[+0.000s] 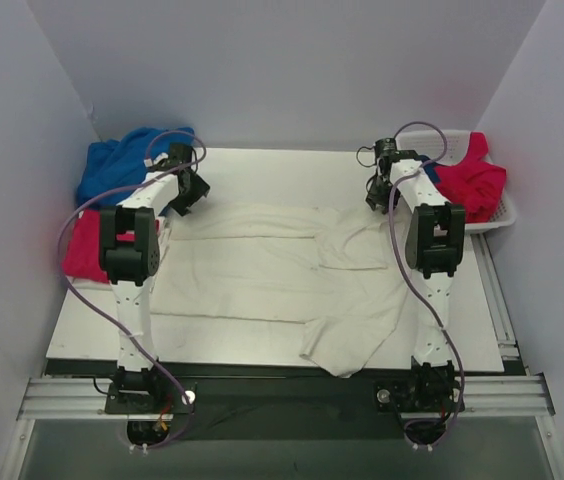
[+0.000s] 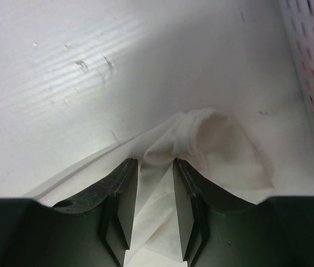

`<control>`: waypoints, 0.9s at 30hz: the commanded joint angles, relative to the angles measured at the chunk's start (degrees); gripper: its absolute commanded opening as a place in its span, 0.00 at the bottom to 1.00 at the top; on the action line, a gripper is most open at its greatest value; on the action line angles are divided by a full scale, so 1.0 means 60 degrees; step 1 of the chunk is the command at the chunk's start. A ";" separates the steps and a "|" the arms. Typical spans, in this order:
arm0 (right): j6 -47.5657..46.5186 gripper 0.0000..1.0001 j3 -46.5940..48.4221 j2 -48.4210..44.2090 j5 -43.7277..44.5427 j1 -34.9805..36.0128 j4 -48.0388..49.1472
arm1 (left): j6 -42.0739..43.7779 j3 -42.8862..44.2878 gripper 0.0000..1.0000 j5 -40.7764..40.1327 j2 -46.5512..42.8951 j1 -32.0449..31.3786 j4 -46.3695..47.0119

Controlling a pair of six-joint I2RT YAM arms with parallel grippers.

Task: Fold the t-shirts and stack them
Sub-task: Fold the flattened tshirt in 1/3 of the way

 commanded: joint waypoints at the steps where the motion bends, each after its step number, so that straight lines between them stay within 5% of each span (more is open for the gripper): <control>1: -0.0411 0.33 0.1069 0.0505 -0.0229 -0.0023 -0.0466 | 0.0124 0.0709 0.73 0.0551 0.0953 0.0103 -0.0224; 6: -0.0601 0.35 0.2198 0.0829 -0.0318 -0.0067 -0.0540 | 0.0285 0.1808 0.73 0.0961 0.1628 0.0175 -0.0386; 11: -0.1069 0.33 0.2390 0.0215 -0.0055 -0.0067 -0.0423 | 0.0856 0.1416 0.73 0.1913 0.1061 0.0293 0.0769; 17: -0.1305 0.34 0.0501 -0.2245 -0.0054 0.0006 0.1086 | 0.1384 -0.1425 0.73 0.2558 -0.1164 0.0293 0.4195; 22: -0.0925 0.35 -0.1269 -0.4251 -0.0010 0.0065 0.1013 | 0.1618 -0.2612 0.73 0.2397 -0.2354 0.0249 0.4565; 27: -0.0017 0.35 -0.4826 -0.5732 -0.0478 0.0109 0.1333 | 0.1852 -0.3972 0.73 0.2179 -0.3322 0.0000 0.4668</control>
